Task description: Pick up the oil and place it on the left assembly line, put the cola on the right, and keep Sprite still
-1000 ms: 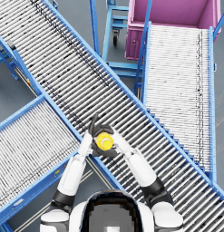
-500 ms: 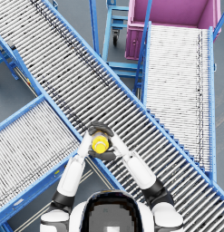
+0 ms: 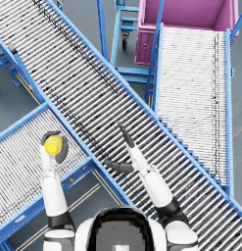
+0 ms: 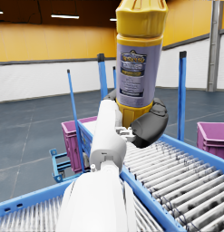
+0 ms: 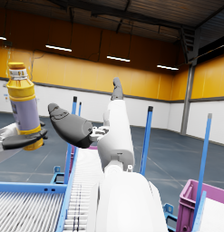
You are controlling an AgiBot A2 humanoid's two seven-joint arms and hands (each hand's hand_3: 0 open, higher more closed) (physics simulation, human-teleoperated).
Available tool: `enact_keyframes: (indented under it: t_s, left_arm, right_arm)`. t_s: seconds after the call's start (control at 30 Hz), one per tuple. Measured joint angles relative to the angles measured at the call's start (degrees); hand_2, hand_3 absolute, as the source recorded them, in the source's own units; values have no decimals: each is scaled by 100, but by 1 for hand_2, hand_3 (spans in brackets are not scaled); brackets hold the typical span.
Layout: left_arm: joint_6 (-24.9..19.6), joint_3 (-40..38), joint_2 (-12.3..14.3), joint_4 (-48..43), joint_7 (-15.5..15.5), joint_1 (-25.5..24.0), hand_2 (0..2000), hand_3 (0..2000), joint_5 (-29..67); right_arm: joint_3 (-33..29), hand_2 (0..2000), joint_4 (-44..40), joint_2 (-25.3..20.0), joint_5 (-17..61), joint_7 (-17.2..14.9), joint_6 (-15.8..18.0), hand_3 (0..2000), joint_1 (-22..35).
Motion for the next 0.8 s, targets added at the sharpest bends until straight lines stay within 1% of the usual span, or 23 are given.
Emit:
enact_keyframes:
  t_s: [0.17,0.2,0.23,0.37,0.4,0.47,0.5,0.6,0.67,0.7,0.8]
  left_arm:
    - [17,-922,31,617,9,-103,2000,2000,0]
    - [19,-1064,14,772,4,-96,639,1673,0]
    - [84,-1204,-7,907,-3,-81,0,1347,-1]
    - [173,-1885,-105,1218,-11,-19,0,40,-3]
    - [192,-2038,-130,1234,-14,-4,0,0,-4]
    - [215,-2332,-222,1278,-16,55,0,0,-4]
    - [222,-2479,-311,1304,-17,114,0,0,-4]
    - [233,-2926,-719,1350,-18,368,0,0,-4]
    - [236,-3077,-917,1254,-19,484,0,0,-6]
    - [237,-3087,-975,1197,-19,531,0,0,-6]
    - [239,-2961,-1046,979,-19,591,0,0,-6]
  right_arm:
    - [110,0,-109,-132,0,0,0,0,46]
    - [121,0,-122,-150,0,0,0,0,48]
    - [130,0,-142,-168,0,0,0,0,49]
    - [140,0,-205,-221,0,0,0,0,36]
    - [143,0,-218,-235,0,0,0,0,34]
    - [140,0,-235,-267,0,0,0,0,35]
    - [131,0,-237,-275,0,0,0,0,26]
    - [81,0,-226,-303,-1,0,0,0,7]
    - [25,0,-229,-336,-1,0,0,0,11]
    - [493,0,-228,100,-4,0,-1,0,334]
    - [239,0,-196,135,1,0,0,0,332]
